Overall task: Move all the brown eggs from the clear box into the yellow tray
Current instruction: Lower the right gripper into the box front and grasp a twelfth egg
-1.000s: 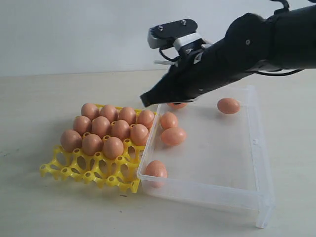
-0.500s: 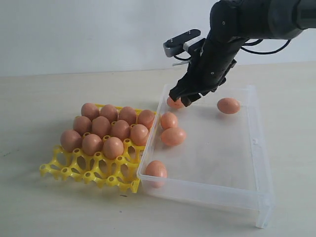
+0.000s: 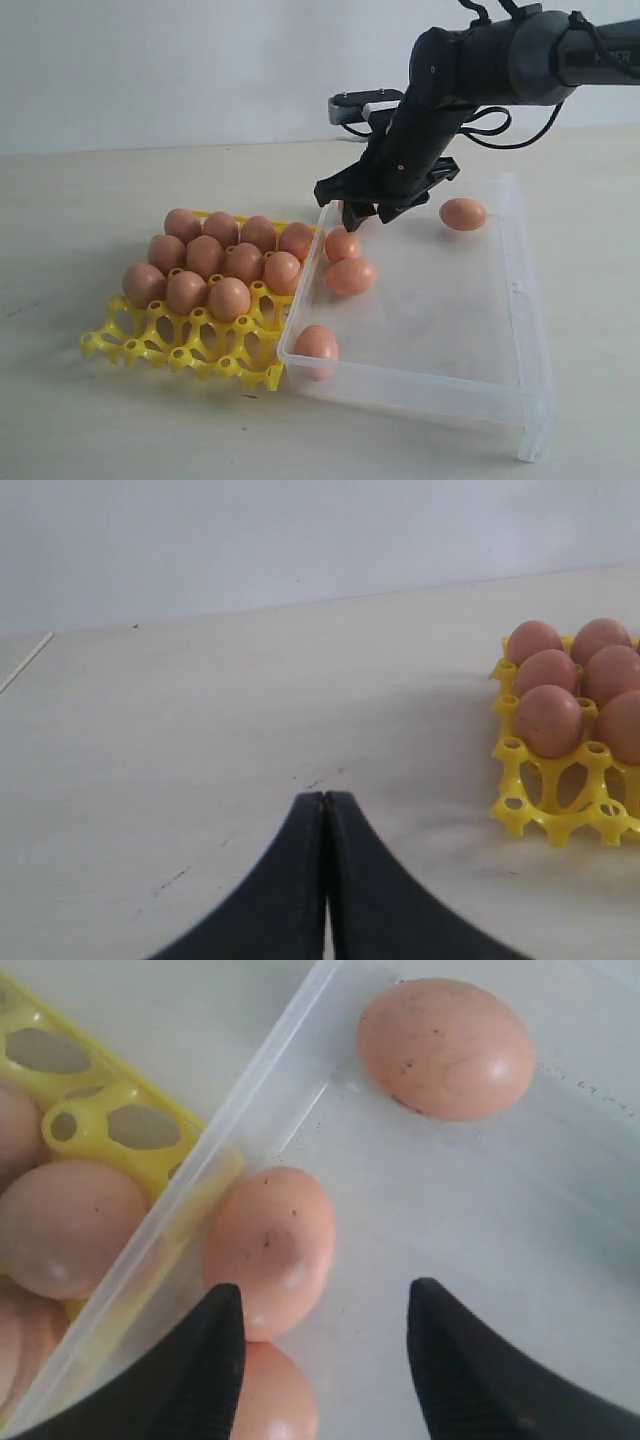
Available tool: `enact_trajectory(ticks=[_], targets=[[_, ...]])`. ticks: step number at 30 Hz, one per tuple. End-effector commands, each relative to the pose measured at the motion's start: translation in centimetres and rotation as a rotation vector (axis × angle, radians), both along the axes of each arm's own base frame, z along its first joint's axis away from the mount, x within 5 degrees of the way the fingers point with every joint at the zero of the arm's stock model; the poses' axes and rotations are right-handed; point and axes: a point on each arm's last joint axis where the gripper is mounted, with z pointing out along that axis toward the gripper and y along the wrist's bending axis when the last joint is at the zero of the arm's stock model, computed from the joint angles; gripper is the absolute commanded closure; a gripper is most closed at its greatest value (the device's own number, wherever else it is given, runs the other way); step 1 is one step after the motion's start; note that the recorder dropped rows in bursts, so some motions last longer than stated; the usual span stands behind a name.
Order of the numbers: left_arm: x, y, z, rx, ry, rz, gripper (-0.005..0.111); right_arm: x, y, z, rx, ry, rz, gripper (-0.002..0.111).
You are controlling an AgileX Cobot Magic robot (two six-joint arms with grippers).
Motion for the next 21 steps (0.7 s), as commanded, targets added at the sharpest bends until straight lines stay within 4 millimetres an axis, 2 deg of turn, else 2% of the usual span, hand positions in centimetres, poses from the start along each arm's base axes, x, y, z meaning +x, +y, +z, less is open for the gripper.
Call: enact_trajectory(ticks=[1,12,18,21], targets=[[0.0,0.0,0.3,-0.011,-0.023,0.0,0.107,0.6,0.3,-0.9,0.034,-0.012,-0.027,0.06],[0.0,0.0,0.3,-0.011,-0.023,0.0,0.107,1.3,0.8,-2.2,0.089,-0.042,-0.065,0.059],[0.0,0.0,0.3,-0.011,-0.023,0.0,0.107,1.3,0.9,-3.5,0.087,-0.004,-0.073,0.051],[0.0,0.0,0.3,-0.011,-0.023,0.0,0.107,1.3,0.9,-4.2,0.08,0.011,-0.074,0.05]])
